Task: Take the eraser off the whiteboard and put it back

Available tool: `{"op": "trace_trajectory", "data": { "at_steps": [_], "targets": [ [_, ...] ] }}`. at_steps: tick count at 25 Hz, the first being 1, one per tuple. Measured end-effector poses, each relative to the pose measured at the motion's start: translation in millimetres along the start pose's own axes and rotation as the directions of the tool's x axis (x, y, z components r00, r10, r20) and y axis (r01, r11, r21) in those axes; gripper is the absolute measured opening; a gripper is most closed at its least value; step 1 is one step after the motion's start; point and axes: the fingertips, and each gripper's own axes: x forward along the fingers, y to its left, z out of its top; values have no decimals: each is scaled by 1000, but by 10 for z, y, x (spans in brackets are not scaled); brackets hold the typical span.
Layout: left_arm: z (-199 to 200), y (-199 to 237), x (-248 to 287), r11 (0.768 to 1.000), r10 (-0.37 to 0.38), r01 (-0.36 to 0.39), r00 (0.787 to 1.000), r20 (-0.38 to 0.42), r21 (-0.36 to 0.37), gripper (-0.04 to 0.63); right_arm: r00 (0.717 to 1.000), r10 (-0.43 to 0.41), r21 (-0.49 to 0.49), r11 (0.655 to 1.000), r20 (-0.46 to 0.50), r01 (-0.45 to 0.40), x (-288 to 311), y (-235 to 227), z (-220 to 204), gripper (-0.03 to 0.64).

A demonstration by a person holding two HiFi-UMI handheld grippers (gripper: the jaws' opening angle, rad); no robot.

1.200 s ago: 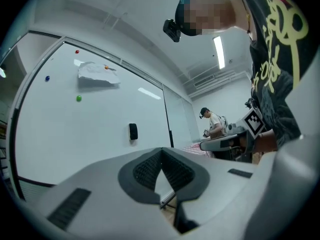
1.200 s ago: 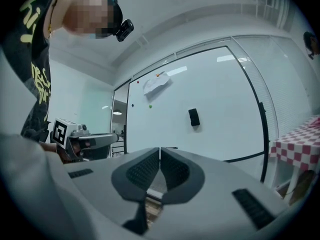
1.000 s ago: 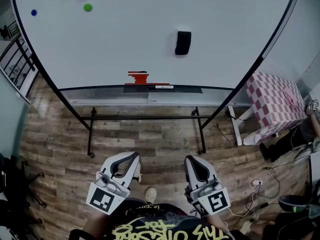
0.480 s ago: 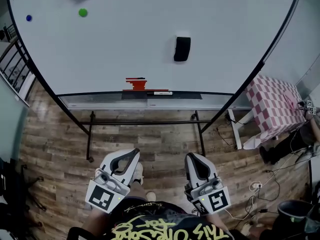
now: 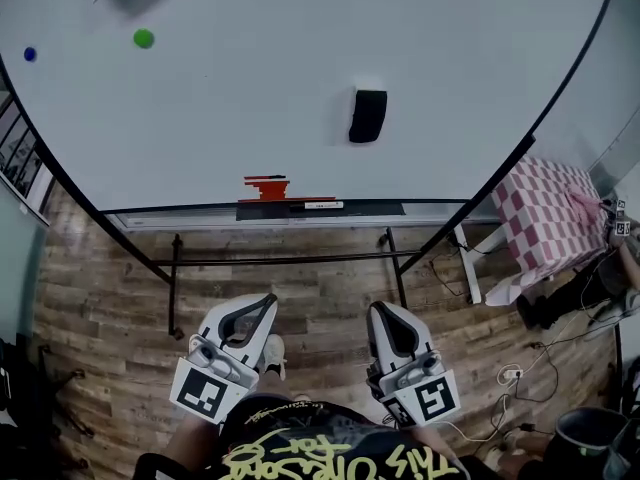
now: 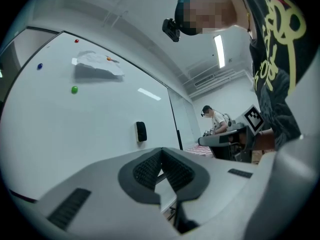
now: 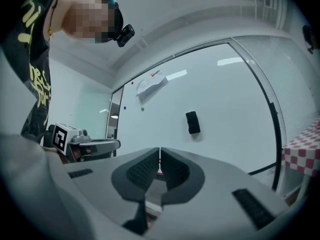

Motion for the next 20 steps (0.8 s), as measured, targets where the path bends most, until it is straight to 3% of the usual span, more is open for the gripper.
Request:
{"op": "trace_trajectory", "data": {
  "at_steps": [9, 20],
  "targets": [
    [-40, 420, 256, 1000, 1, -1, 1000, 2, -10, 6, 999, -6, -11, 1000, -36, 6, 440, -157, -115, 11],
    [-3, 918, 493, 1000, -16, 16, 1000, 5, -1, 6, 1000, -26, -29, 999, -15, 26, 1003, -260, -18, 11]
  ]
}}
